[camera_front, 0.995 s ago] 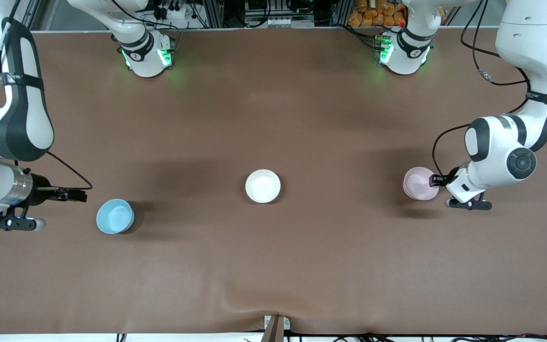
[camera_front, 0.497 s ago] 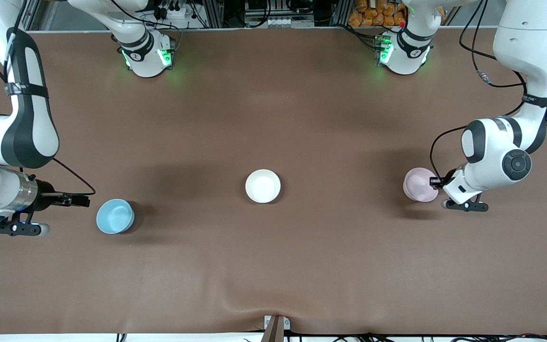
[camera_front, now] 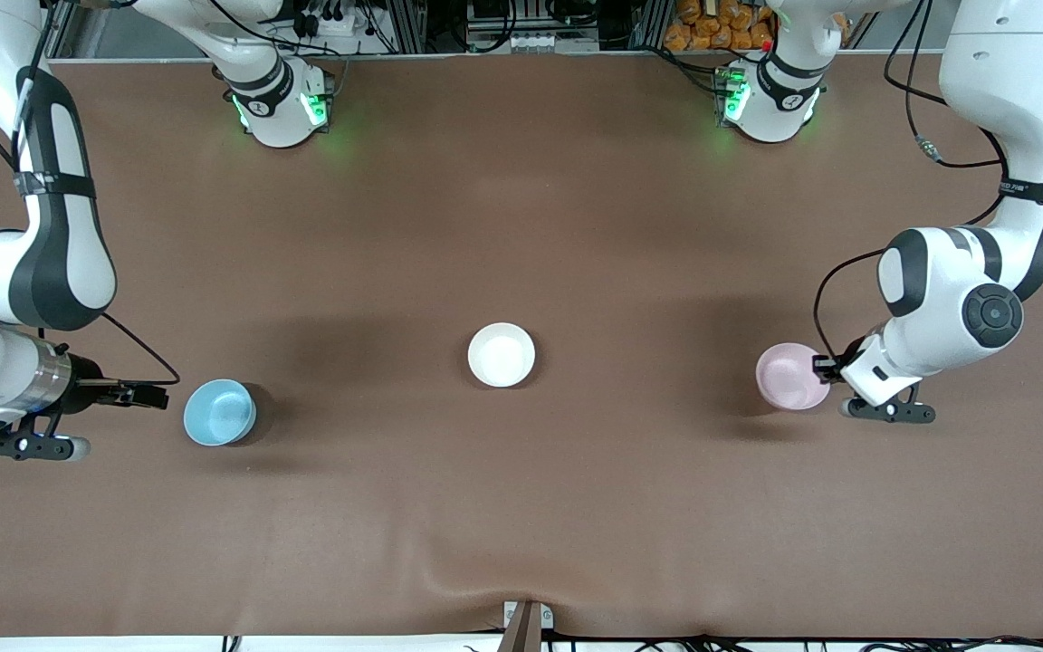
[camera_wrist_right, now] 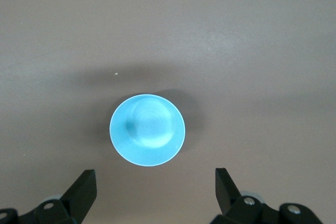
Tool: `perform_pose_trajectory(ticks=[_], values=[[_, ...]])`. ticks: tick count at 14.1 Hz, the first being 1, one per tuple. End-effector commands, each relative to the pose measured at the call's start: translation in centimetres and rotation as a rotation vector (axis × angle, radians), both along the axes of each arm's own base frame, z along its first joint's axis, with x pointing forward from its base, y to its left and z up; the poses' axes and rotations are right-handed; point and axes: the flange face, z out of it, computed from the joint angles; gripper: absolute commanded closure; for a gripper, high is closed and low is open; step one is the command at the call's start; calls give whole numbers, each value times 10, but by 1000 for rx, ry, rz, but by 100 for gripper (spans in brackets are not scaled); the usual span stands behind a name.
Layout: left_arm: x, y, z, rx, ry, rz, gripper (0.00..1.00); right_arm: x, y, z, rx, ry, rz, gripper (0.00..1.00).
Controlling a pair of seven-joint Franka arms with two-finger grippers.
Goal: Stack pink and blue bowls on white bowl
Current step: 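Grip the pink bowl rim and slide it toward the white bowl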
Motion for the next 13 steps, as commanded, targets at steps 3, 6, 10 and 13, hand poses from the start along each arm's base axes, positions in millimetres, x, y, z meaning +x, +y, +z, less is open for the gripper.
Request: perform_pose_trajectory(ticks=[3,6,10,13], values=[[23,-97,44,-45,7,105,100,7,3,-4,2,-6,-6,0],[17,-172,57,-104,25,141,100,6,2,-6,2,2,1,0],[-2,-257,63,-205,63,137,100,8,2,-23,6,14,-6,0],[-20,-320,42,-195,105,175,100,9,3,-43,3,39,3,0]])
